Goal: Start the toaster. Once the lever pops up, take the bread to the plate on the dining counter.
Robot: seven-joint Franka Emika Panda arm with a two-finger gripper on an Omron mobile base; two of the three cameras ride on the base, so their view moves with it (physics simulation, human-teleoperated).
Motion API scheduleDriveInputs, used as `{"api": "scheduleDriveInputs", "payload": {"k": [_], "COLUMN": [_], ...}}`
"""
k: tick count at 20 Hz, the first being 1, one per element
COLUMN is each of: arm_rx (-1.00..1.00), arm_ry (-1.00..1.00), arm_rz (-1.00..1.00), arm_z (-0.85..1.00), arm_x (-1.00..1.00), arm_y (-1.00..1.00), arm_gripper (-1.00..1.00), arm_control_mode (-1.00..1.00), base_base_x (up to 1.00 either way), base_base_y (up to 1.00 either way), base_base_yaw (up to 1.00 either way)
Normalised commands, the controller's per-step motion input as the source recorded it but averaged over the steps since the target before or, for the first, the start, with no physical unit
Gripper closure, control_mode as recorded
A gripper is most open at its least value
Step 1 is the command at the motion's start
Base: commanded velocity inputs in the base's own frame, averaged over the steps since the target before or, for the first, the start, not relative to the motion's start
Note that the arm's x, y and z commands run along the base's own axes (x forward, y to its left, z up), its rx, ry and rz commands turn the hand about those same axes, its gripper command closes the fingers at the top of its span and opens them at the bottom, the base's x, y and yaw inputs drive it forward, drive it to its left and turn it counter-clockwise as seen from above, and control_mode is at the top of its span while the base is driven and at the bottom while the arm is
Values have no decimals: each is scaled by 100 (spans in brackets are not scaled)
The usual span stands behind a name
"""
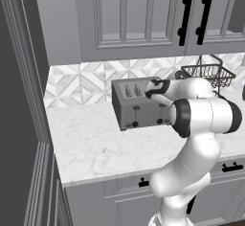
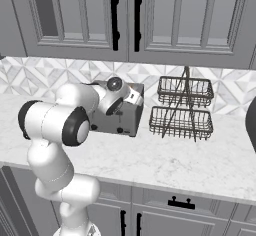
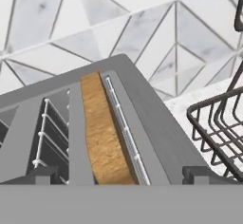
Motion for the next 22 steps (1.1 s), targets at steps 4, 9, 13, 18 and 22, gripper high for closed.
{"api": "scheduleDriveInputs", "payload": {"k": [4, 9, 13, 18, 22], "arm_rx": [-1, -4, -5, -7, -4], "arm_ry": [-15, -16, -17, -13, -14], "arm_rz": [4, 4, 4, 5, 7], "arm_z": [0, 0, 0, 16, 67], "arm_x": [37, 39, 47, 33, 1], "arm_y": [0, -1, 0, 0, -6], "arm_gripper": [100, 100, 100, 100, 100], "arm_control_mode": [-100, -100, -100, -100, -100], "base_base_x": [0, 0, 0, 0, 0], "base_base_y": [0, 0, 0, 0, 0], "base_base_yaw": [0, 0, 0, 0, 0]}}
